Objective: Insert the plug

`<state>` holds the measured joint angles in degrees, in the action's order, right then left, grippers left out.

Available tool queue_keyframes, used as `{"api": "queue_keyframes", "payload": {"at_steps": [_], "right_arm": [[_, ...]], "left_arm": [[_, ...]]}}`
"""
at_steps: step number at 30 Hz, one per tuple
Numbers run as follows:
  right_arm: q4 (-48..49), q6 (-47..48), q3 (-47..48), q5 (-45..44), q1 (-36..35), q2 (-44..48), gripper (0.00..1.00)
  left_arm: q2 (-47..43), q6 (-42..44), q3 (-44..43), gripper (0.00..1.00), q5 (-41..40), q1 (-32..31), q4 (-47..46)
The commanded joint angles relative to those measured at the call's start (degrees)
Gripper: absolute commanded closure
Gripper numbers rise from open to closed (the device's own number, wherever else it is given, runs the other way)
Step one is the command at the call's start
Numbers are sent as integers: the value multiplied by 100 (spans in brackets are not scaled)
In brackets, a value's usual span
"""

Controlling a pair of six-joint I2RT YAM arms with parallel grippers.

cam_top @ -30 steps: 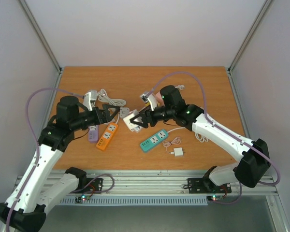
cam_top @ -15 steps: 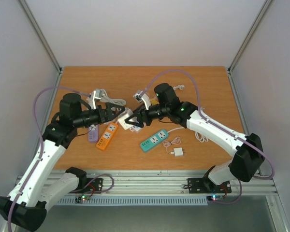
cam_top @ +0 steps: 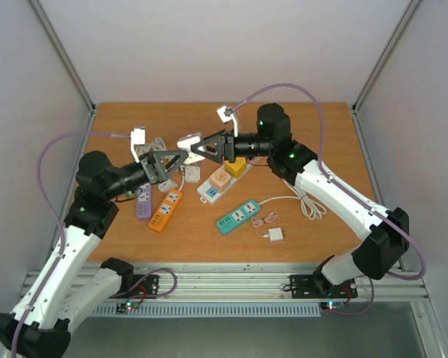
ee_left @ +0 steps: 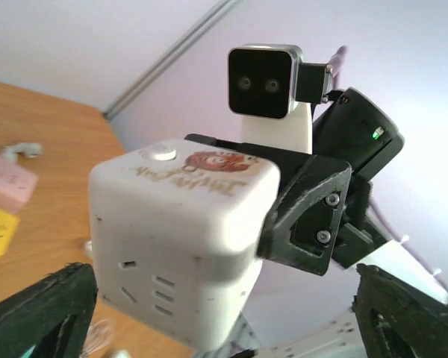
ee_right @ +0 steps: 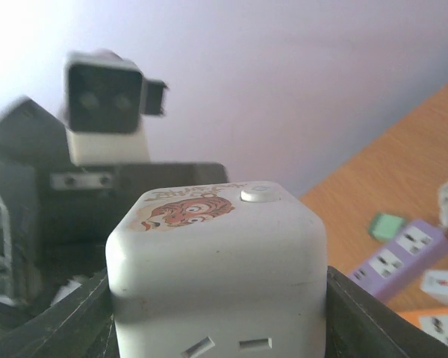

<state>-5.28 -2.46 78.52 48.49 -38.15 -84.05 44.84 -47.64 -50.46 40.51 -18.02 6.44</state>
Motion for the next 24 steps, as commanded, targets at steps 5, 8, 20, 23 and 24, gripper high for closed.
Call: {"api": "queue_keyframes", "payload": {"at_steps": [5, 8, 20, 23, 24], "right_arm": [[2603, -2827, 35, 353, -26, -2, 44], [2660, -3018, 102, 433, -34, -9, 44], [2259, -3006, 137, 467, -62, -51, 43], [2048, -2935, 128, 386, -59, -28, 41], [1893, -2852, 135, 333, -50, -5, 39]], "left_arm": [[444, -1406, 228, 13, 719, 16, -2708], [505, -1480, 161, 14, 668, 16, -2728], [888, -2267, -232, 39, 1219, 16, -3471], [910, -2025, -282, 51, 1257, 13, -3163], [916, -1796, -311, 54, 1250, 14, -2965]]}}
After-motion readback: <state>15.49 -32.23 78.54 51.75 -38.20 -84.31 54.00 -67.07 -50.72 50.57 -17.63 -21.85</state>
